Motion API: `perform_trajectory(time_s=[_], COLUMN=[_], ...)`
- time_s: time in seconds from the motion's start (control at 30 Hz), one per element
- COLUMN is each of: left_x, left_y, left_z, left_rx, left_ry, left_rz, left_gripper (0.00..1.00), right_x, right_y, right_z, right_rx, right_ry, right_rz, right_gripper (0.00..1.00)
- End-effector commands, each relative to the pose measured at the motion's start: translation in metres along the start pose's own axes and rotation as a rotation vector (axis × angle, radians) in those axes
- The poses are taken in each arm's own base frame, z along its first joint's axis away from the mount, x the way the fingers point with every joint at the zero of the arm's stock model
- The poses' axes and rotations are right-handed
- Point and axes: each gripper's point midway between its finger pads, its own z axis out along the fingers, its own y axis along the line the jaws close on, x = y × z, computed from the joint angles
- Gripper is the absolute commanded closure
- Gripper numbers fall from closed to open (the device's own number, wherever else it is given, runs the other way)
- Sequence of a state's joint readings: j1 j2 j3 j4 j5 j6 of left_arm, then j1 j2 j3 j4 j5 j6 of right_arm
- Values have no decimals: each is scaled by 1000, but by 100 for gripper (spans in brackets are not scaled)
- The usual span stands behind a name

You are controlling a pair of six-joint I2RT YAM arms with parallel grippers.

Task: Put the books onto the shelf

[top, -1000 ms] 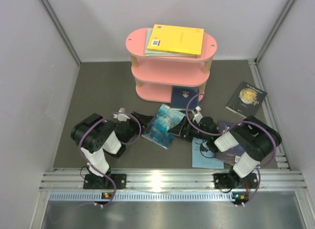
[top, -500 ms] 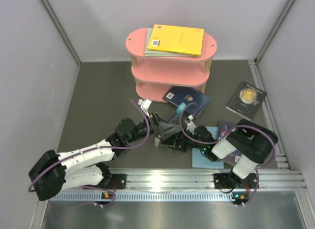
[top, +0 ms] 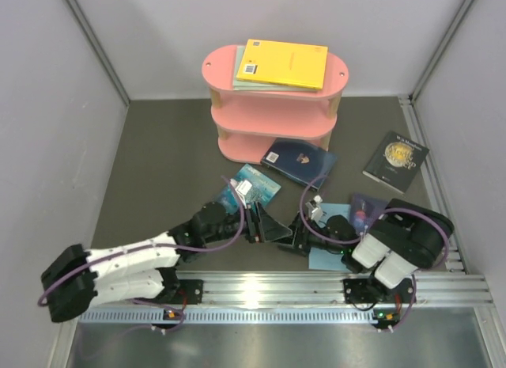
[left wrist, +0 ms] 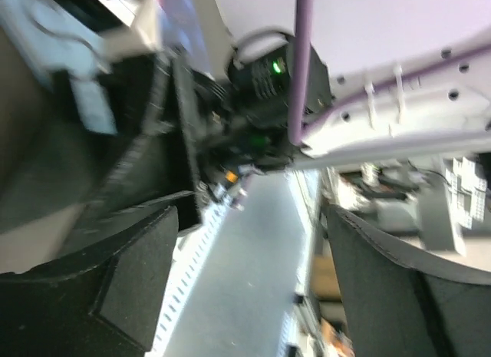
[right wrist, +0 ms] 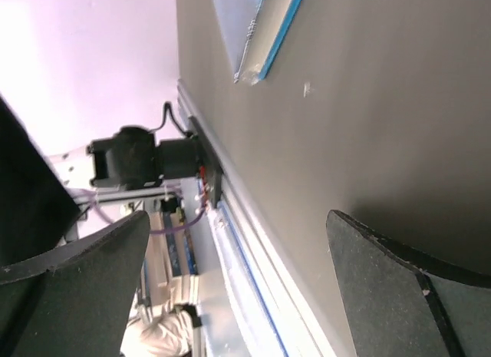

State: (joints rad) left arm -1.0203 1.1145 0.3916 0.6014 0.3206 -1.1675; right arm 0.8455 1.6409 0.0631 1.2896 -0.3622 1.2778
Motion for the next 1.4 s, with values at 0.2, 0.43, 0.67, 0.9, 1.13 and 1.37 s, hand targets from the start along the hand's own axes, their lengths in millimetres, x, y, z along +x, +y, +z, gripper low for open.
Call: perform_trajectory(time_s=[0.2, 0.43, 0.67, 0.9, 1.13, 1.37], left_x=[-116, -149, -191, -177, -129, -88], left_y=[5, 109, 190, 232, 223, 142], left_z=[-98, -122, -167, -141, -105, -58], left_rx=[-448, -758, -815, -739, -585, -278], left_ry=[-378, -344, -421, -253, -92, -16], left_rz=[288, 199, 24, -90, -133, -107], left_gripper=[1, 1, 1, 1, 1, 1], right_x=[-12, -83, -70, -69, -69, -68], right_y=[6, 25, -25, -43, -51, -41], right_z=[-24, -17, 14, 44, 76, 86], right_rx=[172, 370, 471, 460, 433, 368], right_ry=[-31, -134, -27, -14, -1, -13], right_rz=[-239, -288, -166, -115, -78, -79], right_gripper=[0, 0, 0, 0, 0, 2])
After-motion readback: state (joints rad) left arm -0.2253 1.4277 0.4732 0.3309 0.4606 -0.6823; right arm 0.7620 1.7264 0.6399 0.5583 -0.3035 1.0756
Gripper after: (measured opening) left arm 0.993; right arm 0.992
